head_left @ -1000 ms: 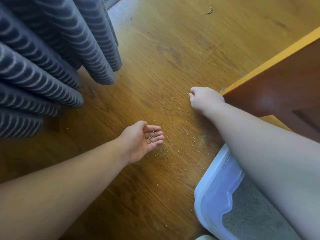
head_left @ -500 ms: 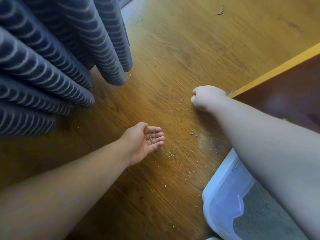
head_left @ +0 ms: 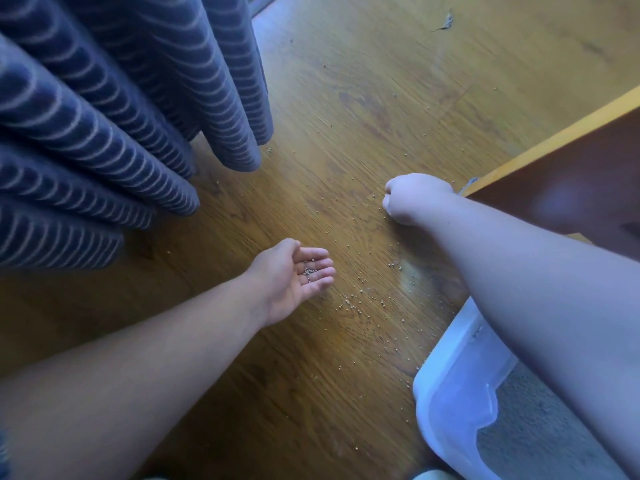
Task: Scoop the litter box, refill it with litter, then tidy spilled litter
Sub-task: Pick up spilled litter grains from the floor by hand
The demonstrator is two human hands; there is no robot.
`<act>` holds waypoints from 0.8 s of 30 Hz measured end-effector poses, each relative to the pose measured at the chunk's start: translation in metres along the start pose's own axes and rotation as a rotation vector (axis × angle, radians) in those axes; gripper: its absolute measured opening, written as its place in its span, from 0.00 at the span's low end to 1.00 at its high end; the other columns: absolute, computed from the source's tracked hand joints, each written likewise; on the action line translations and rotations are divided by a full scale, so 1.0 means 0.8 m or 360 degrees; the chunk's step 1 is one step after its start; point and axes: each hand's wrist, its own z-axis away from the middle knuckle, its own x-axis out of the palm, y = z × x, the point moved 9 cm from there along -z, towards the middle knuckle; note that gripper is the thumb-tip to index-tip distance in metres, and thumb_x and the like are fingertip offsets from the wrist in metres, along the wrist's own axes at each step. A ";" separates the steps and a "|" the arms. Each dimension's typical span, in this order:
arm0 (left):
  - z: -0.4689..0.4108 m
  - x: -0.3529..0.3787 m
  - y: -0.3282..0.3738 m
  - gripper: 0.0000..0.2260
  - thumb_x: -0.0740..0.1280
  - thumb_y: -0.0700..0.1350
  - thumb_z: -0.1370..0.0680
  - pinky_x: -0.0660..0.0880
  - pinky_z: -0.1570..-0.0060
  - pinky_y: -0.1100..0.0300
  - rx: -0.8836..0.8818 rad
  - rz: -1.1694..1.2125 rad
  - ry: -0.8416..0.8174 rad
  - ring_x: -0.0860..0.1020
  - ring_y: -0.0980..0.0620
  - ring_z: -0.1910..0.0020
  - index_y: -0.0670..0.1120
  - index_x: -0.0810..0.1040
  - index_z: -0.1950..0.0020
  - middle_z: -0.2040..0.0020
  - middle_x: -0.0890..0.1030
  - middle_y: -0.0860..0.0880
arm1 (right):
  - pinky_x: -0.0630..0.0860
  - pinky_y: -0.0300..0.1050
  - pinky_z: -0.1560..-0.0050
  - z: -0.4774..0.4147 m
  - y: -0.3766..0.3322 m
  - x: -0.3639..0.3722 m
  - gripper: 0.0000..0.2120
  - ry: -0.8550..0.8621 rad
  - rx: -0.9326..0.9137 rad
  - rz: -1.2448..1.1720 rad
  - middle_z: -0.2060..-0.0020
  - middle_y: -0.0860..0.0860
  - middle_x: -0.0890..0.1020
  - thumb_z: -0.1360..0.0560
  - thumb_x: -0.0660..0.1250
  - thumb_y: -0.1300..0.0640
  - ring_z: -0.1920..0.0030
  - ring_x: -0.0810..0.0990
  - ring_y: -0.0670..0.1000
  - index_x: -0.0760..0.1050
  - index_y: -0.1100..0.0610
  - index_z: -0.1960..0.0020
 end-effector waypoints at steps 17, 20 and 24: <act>-0.004 -0.016 -0.003 0.19 0.52 0.45 0.15 0.82 0.52 0.51 0.0003 0.0005 0.0024 0.82 0.42 0.47 0.36 0.80 0.43 0.47 0.82 0.37 | 0.68 0.48 0.53 -0.006 -0.001 0.000 0.15 0.0029 0.0155 -0.0139 0.41 0.53 0.79 0.20 0.55 0.50 0.42 0.77 0.59 0.76 0.51 0.39; -0.003 -0.016 -0.004 0.20 0.52 0.45 0.15 0.83 0.52 0.51 0.0007 -0.0004 0.0023 0.82 0.42 0.46 0.36 0.79 0.43 0.47 0.82 0.37 | 0.68 0.46 0.55 -0.008 0.003 0.000 0.14 0.0078 0.0230 -0.0233 0.48 0.52 0.80 0.21 0.59 0.45 0.50 0.76 0.58 0.78 0.52 0.46; 0.000 -0.020 -0.004 0.20 0.51 0.45 0.15 0.82 0.51 0.51 0.0007 -0.0003 0.0024 0.82 0.42 0.46 0.35 0.79 0.43 0.46 0.81 0.37 | 0.67 0.45 0.58 -0.005 0.000 -0.004 0.13 0.0161 0.0149 -0.0295 0.57 0.50 0.77 0.21 0.59 0.46 0.52 0.75 0.58 0.75 0.53 0.54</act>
